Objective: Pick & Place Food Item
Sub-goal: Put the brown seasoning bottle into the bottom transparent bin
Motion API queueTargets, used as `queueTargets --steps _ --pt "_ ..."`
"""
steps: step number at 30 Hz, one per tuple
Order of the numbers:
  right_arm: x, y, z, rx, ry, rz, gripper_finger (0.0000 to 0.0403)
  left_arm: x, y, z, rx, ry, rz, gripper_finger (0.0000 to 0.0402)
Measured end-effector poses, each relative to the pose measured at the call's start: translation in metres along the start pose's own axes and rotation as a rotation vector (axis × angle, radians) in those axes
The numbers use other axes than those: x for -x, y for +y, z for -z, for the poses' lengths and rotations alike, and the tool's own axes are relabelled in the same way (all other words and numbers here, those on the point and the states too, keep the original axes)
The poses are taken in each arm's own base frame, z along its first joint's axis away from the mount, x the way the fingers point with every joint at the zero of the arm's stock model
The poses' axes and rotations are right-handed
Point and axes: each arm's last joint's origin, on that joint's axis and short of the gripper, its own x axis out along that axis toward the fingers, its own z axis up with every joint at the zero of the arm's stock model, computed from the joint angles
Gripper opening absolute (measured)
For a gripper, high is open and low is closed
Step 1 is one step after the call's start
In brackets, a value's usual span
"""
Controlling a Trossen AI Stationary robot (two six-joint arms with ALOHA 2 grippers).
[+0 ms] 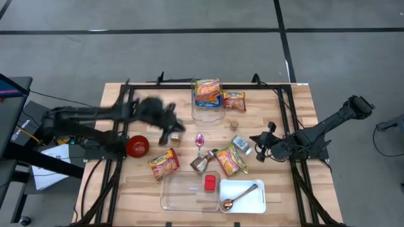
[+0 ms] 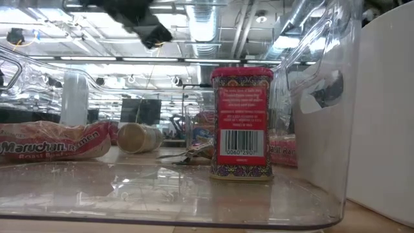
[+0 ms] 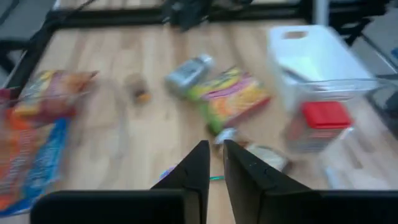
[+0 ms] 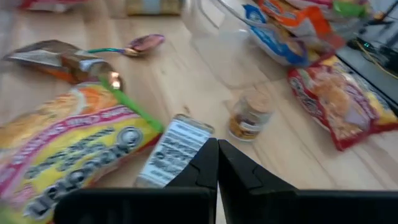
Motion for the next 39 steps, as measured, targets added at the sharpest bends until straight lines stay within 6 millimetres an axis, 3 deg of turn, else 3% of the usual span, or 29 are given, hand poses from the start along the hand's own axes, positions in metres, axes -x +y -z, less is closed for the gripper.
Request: queueTargets --steps 5,9,14,20,23,27,32,39 --pt "-0.01 -0.012 -0.002 -0.044 0.037 0.079 0.0004 0.004 -0.065 0.031 -0.246 -0.306 -0.104 0.0062" --pt "-0.022 -0.029 -0.006 -0.144 0.097 0.122 0.0034 0.016 -0.086 0.04 -0.361 -0.484 -0.382 0.0089" --pt "-0.036 -0.054 -0.019 -0.295 0.126 0.116 0.0084 0.028 -0.087 0.038 -0.415 -0.52 -0.604 0.0118" --pt "-0.042 -0.069 -0.049 -0.387 -0.007 -0.156 0.0131 0.031 -0.082 0.039 -0.404 -0.5 -0.664 0.0138" --pt "-0.042 -0.066 -0.058 -0.381 -0.082 -0.298 0.0155 0.026 -0.082 0.053 -0.41 -0.464 -0.657 0.0142" --pt "-0.045 -0.059 -0.065 -0.331 -0.134 -0.355 0.0192 0.017 -0.082 0.078 -0.423 -0.402 -0.635 0.0143" --pt "-0.056 -0.051 -0.071 -0.239 -0.076 -0.288 0.0228 0.012 -0.081 0.099 -0.375 -0.382 -0.607 0.014" --pt "-0.087 -0.04 -0.082 -0.109 0.115 -0.216 0.0234 0.011 -0.08 0.104 -0.378 -0.385 -0.609 0.0141"
